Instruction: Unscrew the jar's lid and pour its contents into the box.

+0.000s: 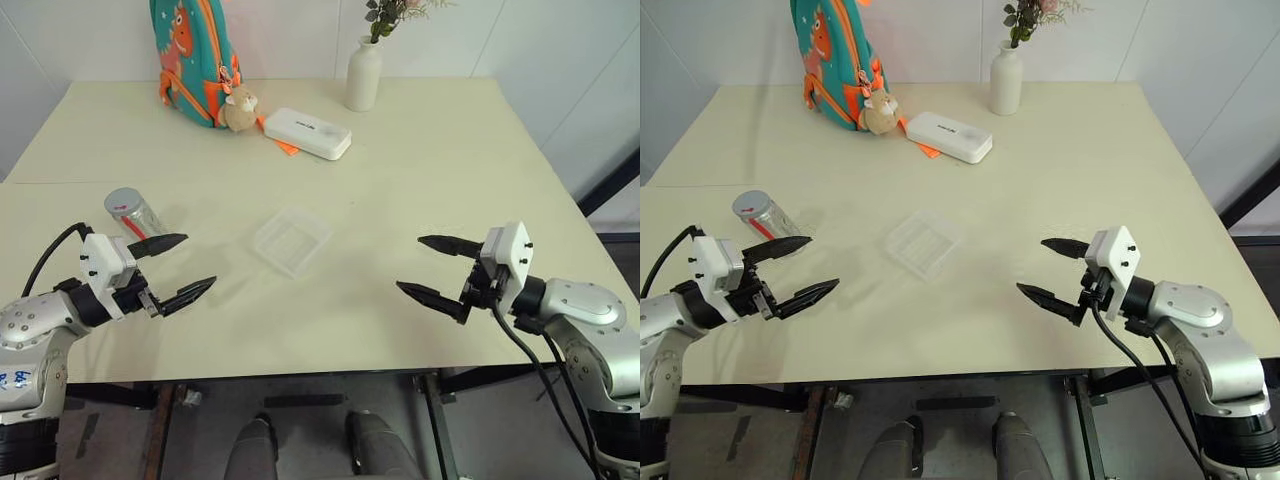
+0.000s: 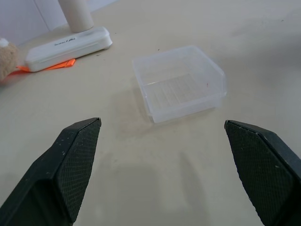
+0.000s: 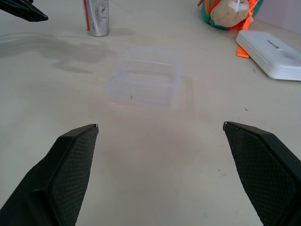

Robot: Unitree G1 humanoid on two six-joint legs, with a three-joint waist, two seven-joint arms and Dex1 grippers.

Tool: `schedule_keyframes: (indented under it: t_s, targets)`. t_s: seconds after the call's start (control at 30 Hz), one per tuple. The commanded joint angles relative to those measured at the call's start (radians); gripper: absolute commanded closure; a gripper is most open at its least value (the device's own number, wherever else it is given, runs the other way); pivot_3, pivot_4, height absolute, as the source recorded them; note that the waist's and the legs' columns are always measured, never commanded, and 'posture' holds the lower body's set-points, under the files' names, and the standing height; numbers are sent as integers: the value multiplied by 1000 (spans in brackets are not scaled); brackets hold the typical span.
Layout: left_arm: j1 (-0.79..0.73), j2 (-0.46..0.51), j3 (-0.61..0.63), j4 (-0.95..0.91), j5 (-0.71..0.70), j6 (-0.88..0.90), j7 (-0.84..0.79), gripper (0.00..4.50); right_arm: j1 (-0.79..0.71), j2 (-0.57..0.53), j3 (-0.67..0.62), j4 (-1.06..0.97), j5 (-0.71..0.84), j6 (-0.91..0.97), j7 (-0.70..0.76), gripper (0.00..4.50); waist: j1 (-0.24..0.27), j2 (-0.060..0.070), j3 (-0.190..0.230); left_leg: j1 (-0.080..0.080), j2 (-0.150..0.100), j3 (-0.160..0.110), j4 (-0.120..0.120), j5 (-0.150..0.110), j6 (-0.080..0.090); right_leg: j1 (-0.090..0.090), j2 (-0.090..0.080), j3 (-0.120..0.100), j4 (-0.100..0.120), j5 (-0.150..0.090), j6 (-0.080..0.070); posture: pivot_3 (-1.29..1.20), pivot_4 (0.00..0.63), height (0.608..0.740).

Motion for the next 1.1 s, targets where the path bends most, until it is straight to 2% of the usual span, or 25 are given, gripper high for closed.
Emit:
schedule_keyframes:
  t_s: [0.03, 0.17, 0.23, 0.33, 0.47, 0.53, 0.63, 0.83, 1.1]
  targets:
    - [16, -3, 35, -38, -4, -29, 17, 8, -41, 19, 12, 3, 15, -19, 14, 0, 0, 0, 0, 0, 0, 0, 0, 0, 0, 0, 0, 0, 0, 0, -1, 0, 150, 740]
    - [77, -60, 67, -20, 58, -97, 115, 8, -70, 49, 55, 52, -3, -51, 42, 0, -2, 0, 0, 0, 0, 0, 2, 0, 0, 1, 0, 1, 0, -3, -6, 0, 150, 740]
    - [106, -131, 103, -25, 79, -117, 223, 8, -108, 72, 79, 69, -2, -56, 46, 0, -3, 0, 0, 0, 0, 1, 2, -1, 1, 1, 0, 2, 0, -2, -5, 0, 150, 740]
    - [153, -220, 140, -76, 89, -126, 341, 8, -169, 109, 110, 79, 9, -47, 54, 0, -3, -1, 0, 0, 0, 2, 4, -1, 2, 1, 0, 2, 1, 2, 4, 0, 150, 740]
    - [206, -339, 173, -126, 99, -120, 501, 8, -282, 162, 164, 114, 6, -56, 90, 0, -2, -2, -1, 0, 0, 2, 5, -1, 1, 1, 0, 2, 0, 3, 4, 0, 150, 740]
    - [211, -373, 172, -103, 120, -143, 544, 8, -332, 194, 197, 119, -2, -62, 100, 0, -1, -3, -1, 0, 0, 2, 5, -1, 1, 1, 0, 2, 0, 3, 3, 0, 150, 740]
    - [132, -430, 162, -60, 180, -137, 702, 8, -421, 261, 222, 117, 28, -31, 84, 0, 0, -3, -1, 0, 0, 2, 5, -1, 1, 1, 1, 2, 0, 4, 2, 0, 150, 740]
    - [-41, -442, 98, 83, 269, -154, 815, 8, -481, 323, 252, 163, -7, -59, 85, 0, 6, -12, -7, -1, 0, 1, 7, -1, 2, 3, 1, 1, -2, 5, 3, 0, 150, 740]
    - [-205, -411, 48, 238, 291, -194, 833, 8, -486, 392, 261, 167, -45, -87, 27, 0, 4, -13, -7, -1, 3, 1, 3, -3, 1, 2, 3, 1, -5, 10, 6, 0, 150, 740]
